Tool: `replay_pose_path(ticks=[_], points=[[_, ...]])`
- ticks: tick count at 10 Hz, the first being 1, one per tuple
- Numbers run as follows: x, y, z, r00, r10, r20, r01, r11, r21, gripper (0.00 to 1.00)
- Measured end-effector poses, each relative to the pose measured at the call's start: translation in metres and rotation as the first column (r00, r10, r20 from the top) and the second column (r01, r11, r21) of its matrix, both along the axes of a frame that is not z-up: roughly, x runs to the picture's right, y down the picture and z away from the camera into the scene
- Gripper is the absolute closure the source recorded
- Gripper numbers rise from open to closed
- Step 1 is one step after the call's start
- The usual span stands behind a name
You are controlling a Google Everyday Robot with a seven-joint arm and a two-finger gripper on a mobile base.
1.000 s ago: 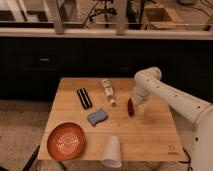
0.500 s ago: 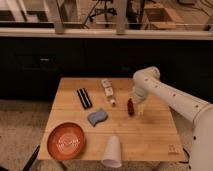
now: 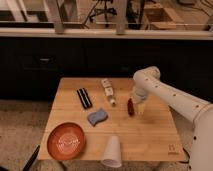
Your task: Place the pepper in the ceramic bowl
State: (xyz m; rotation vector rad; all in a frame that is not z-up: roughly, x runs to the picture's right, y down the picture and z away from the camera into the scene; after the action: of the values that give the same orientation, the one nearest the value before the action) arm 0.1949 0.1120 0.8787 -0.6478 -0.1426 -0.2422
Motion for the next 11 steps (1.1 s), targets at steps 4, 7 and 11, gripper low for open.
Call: replay_pose_path(ticks=[4, 7, 11], points=[[-0.0019, -0.0001, 0.0002, 1.0, -0.004, 0.001, 0.004, 1.0, 0.002, 0.2], [-0.0014, 0.0002, 0.0006, 1.0, -0.007, 0.001, 0.007, 1.0, 0.004, 0.2], [-0.0013, 0.0003, 0.0004, 1.0, -0.011, 0.003, 0.011, 0.9999, 0.004, 0.2]])
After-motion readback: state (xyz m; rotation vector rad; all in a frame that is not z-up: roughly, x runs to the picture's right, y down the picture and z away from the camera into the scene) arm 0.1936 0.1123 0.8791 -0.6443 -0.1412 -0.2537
